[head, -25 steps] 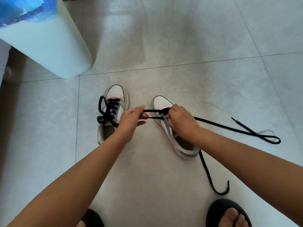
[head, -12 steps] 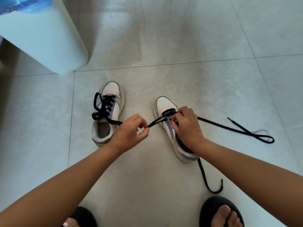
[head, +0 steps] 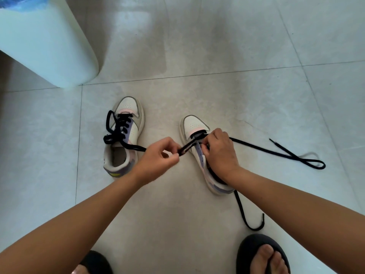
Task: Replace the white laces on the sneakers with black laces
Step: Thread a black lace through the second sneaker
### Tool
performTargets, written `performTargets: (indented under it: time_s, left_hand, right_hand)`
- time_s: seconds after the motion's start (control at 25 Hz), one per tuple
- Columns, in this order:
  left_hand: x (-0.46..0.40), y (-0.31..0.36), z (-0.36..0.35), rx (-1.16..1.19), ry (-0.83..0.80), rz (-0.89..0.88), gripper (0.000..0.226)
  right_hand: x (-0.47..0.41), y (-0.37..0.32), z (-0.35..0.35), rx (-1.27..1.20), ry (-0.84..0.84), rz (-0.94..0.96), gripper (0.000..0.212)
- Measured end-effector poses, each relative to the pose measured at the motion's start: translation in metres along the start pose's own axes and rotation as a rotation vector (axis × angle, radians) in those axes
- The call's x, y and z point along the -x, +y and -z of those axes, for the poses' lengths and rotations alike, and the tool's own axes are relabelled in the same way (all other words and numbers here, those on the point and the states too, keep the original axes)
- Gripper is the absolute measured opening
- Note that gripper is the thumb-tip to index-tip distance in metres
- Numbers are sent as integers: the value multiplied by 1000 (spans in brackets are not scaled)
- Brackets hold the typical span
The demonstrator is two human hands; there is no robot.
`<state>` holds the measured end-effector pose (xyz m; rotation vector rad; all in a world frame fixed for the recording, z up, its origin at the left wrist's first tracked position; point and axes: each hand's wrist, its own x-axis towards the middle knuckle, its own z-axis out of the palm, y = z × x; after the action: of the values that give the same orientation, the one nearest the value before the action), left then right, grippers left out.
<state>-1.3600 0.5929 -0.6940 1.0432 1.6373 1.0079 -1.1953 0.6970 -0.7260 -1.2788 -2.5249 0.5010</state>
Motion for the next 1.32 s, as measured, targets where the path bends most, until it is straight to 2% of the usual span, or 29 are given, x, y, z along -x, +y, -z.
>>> performTargets:
  time_s: [0.08,0.16,0.24,0.32,0.36,0.4,0.52,0.56,0.64,0.72,0.8,0.84,0.92,0.96,1.0,1.08,1.16,1.24,1.32]
  left_hand:
    - [3,-5,1,-521,-143,-455,5]
    - [3,-9,-2,-793,-200,-745,7]
    - [3,-10,-4,-875,-212,-837,10]
    - [5,-13,-3,-856,-220,-852,8]
    - [7,-16,-3,-792,-197,-791,6]
    - [10,-16,-4,-661,-149,-645,6]
    - [12,-8,-13,16,159,52,22]
    - [10,-9,-15,136,260,162,23]
    - [10,-7,-18,123,357,235,18]
    - [13,-3,-24,158,340,309,9]
    - [17,6,-43,167,228,479,31]
    - [20,11,-56,83,118,537,39]
    - [22,17,-87,-224,-88,509,51]
    - [22,18,-100,-337,-111,490,55]
    - [20,20,-109,-367,-80,507,55]
    - [14,17,-112,-274,70,549,35]
    - [11,14,-109,-216,178,534,21]
    - [14,10,-106,-208,205,468,21]
    - [15,11,-101,-197,228,392,27]
  right_hand:
    - [3,-1,-2,8,19,4,9]
    - [8,-2,-3,26,21,13,20]
    - [12,-3,-4,24,26,13,26]
    - [14,-2,-3,4,37,22,24]
    - [14,-1,-3,-13,39,30,21]
    - [14,-1,-2,-44,35,26,15]
    - [12,-1,0,-113,11,-20,4]
    - [12,-1,0,-102,0,-27,4]
    - [12,-2,0,-92,-12,-12,2]
    - [12,-3,3,-110,-35,-26,3]
    - [9,-4,7,-151,-86,-129,5]
    - [9,-5,7,-158,-106,-164,6]
    - [7,-6,8,-135,-137,-162,9]
    - [7,-6,9,-109,-168,-145,11]
    - [6,-4,11,-73,-204,-119,12]
    - [7,-3,19,6,-277,-82,12]
    - [14,-2,36,144,-226,-20,17]
    - [29,0,53,272,-117,137,35]
    - [54,0,68,258,-125,273,39]
